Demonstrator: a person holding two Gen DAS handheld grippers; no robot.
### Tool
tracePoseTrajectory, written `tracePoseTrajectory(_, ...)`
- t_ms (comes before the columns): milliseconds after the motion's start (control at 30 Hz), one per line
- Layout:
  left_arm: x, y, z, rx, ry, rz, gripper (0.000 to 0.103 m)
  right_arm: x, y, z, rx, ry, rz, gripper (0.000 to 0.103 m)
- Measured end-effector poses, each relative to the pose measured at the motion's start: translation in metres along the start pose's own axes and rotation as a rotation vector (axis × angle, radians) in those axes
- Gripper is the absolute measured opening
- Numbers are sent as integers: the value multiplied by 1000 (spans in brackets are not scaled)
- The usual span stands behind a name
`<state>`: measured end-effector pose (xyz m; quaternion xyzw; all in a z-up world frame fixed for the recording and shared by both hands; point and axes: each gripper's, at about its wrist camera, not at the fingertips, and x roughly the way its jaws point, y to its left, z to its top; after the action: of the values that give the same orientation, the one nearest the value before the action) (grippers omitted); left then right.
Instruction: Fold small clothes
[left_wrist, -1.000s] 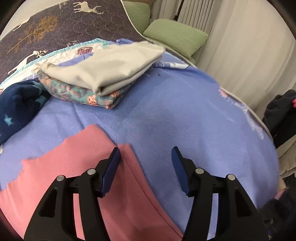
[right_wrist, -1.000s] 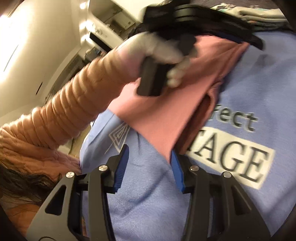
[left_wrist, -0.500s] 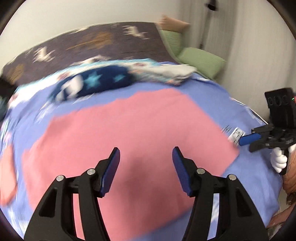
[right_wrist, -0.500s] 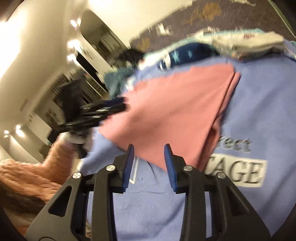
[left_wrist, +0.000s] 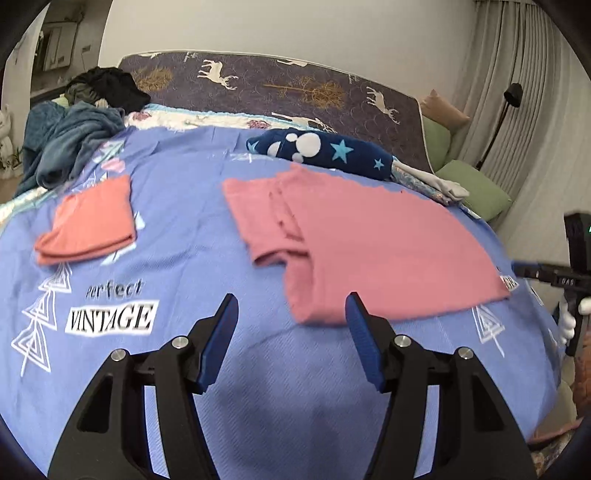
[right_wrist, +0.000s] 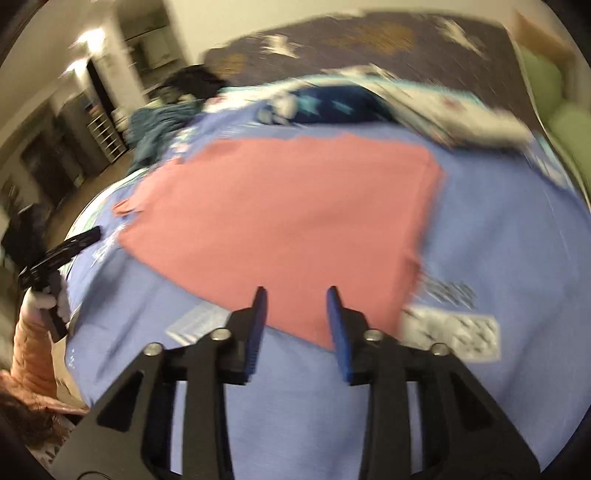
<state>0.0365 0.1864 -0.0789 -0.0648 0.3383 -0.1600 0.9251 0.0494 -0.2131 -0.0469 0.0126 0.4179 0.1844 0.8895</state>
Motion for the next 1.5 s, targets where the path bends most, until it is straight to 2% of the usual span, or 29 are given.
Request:
tracePoseTrajectory(100,-7,13,-9,1,-9,1,61,25,75,13,-189,-31,4,50)
tracePoseTrajectory(200,-15,32,-17,-49,-23,-11,61,60,141,14,-357,-30,17,53)
tracePoseTrajectory(333,-22,54,-28,-104,-33,-34,61,99,201,14,-500,5,27,54)
tracePoseTrajectory(467,-19,65,-30,-134,-30,-90,61,134,247,13,-614,5,-67,54)
tracePoseTrajectory(633,-10,73,-28,-149,-26,-139,61,166,266,14,-676,-19,-192,54)
tracePoseTrajectory(767,-5,79,-24,-184,-28,-180,61,172,280,8,-732,-61,-276,53)
tracePoseTrajectory(800,-4,81,-23,-193,-27,-188,61,176,284,7,-753,-70,-296,47)
tracePoseTrajectory(833,-2,83,-22,-204,-27,-198,61,181,290,7,-784,-76,-308,36)
tracePoseTrajectory(867,0,86,-20,-218,-25,-213,61,186,295,5,-810,-67,-311,3)
tracePoseTrajectory(900,3,89,-18,-229,-24,-228,61,188,300,2,-833,-77,-332,5)
tracePoseTrajectory(1000,18,96,-4,-267,-15,-322,61,178,302,-2,-853,-127,-323,5)
tracePoseTrajectory(1100,50,100,19,-309,30,-432,61,179,292,6,-804,-94,-274,4)
tracePoseTrajectory(1167,83,99,37,-341,89,-495,61,183,287,11,-775,-67,-247,5)
tracePoseTrajectory(1267,129,94,56,-354,168,-509,61,186,286,11,-775,-69,-246,5)
tracePoseTrajectory(1300,139,93,61,-358,171,-517,61,187,286,10,-777,-71,-248,5)
tracePoseTrajectory(1333,151,95,69,-376,152,-520,55,188,285,9,-776,-72,-250,5)
tracePoseTrajectory(1367,159,97,75,-399,155,-505,22,188,286,8,-775,-71,-249,5)
tracePoseTrajectory(1400,164,100,80,-431,161,-494,1,188,285,10,-767,-73,-243,5)
tracePoseTrajectory(1433,163,105,86,-476,138,-520,4,184,285,12,-750,-82,-230,5)
tracePoseTrajectory(1500,149,107,96,-459,62,-522,3,171,280,24,-677,-113,-188,5)
